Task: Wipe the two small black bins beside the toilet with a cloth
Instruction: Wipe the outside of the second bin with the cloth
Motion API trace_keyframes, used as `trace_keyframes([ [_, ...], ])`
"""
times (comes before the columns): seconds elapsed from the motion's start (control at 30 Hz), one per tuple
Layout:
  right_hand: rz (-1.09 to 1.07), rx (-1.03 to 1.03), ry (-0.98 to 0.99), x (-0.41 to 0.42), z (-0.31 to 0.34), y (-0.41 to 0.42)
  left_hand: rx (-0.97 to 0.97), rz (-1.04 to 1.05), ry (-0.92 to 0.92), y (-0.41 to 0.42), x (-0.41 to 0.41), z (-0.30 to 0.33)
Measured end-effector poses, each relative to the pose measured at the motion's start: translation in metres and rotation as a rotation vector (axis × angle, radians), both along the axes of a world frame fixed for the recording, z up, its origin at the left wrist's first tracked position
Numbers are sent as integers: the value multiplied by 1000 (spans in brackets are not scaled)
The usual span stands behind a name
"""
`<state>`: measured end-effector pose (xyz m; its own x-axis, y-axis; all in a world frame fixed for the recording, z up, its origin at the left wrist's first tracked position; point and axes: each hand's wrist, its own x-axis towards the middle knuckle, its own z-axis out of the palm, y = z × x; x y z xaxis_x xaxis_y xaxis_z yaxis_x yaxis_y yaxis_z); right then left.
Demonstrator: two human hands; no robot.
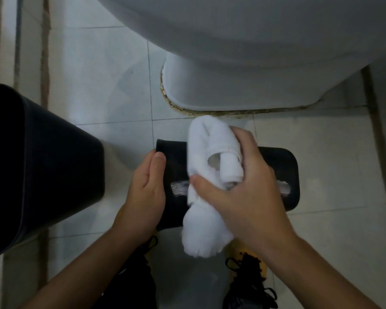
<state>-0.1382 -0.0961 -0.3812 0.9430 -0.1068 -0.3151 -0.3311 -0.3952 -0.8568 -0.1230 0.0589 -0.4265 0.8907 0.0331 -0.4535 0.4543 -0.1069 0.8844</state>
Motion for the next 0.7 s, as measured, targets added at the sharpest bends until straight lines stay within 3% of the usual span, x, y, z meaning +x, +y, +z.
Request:
trace_keyframes([
  [0.1, 111, 132, -110, -13, 11, 10, 9, 33, -14, -1, 5, -5],
  [0.27, 279, -299, -287, -22, -10, 20, 35, 40, 107, 3, 1, -23],
  [0.43, 281, -489, -342, -23, -25, 31, 48, 61, 87, 1, -3, -14],
  [0.5, 259, -521, -312, -18, -28, 19, 71, 59, 6, 1, 0, -11],
  [0.6, 125, -414, -140, -21, -25, -16, 122, 51, -43, 2, 0, -6],
  [0.7, 70, -520, -111, -26, -18, -43, 176, 36, -27, -3, 1, -2],
])
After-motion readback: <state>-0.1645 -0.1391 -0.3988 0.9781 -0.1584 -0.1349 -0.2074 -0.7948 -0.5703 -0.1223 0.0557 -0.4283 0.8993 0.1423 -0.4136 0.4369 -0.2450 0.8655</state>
